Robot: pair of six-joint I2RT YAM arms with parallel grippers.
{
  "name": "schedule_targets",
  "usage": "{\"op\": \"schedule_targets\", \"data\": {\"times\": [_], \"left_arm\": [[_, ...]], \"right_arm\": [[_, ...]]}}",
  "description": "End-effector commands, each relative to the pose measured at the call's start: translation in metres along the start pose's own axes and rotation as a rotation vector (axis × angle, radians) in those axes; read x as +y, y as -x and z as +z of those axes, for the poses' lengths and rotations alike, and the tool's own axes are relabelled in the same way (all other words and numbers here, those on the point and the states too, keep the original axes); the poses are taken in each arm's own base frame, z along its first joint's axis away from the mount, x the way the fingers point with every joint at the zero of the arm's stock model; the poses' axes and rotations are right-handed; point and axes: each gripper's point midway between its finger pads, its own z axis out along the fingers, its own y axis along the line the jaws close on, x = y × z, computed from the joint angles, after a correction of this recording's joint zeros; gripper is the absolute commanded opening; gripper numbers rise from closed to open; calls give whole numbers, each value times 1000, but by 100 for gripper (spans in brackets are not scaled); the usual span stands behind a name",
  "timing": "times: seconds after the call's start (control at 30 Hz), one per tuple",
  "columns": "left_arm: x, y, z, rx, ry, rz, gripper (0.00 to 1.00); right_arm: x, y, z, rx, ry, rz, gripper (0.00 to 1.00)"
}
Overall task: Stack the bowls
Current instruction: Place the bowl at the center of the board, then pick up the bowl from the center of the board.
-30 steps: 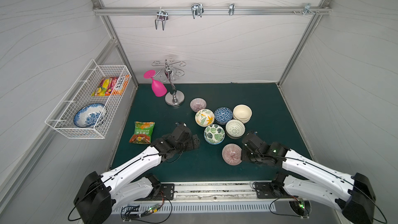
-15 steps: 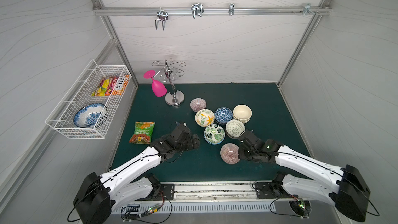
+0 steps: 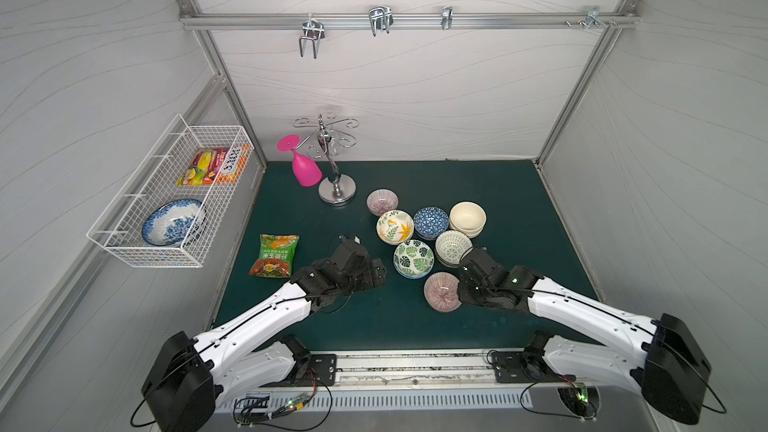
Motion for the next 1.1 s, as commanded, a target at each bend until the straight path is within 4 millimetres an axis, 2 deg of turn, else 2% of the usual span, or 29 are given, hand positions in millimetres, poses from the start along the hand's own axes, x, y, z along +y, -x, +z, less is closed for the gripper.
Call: {"op": "schedule_targets", "data": {"times": [0.0,0.07,0.13,0.3,0.47,0.63,0.77,0.93,1.07], "left_arm": [[-11,9,-6,-38,-45,6,100],[-10,9,-8,-43,-47,5,100],[-9,9,-9,-50,-50,1,100],[-8,9,-10,-55,-45,-5,100],[-5,11,-12,-66,-35,-12,100],[2,18,-14,-85,-19,-42,100],[10,30,-15,-91,3,-89,100],[13,42,-18,-121,6,-84,100],[23,54,-14,-140,-12,-133,100]], "right_arm": [[1,2,-7,-1,5,-12,47],[-1,2,-14,-9,5,-11,56],[-3,4,-24,-25,4,-7,61],[0,14,-47,-58,18,-6,66],[23,38,-67,-76,38,-49,67],[58,76,-78,-79,79,-100,67],[85,109,-72,-60,109,-159,67],[109,154,-49,-16,86,-198,67],[123,185,-29,9,49,-236,67]]}}
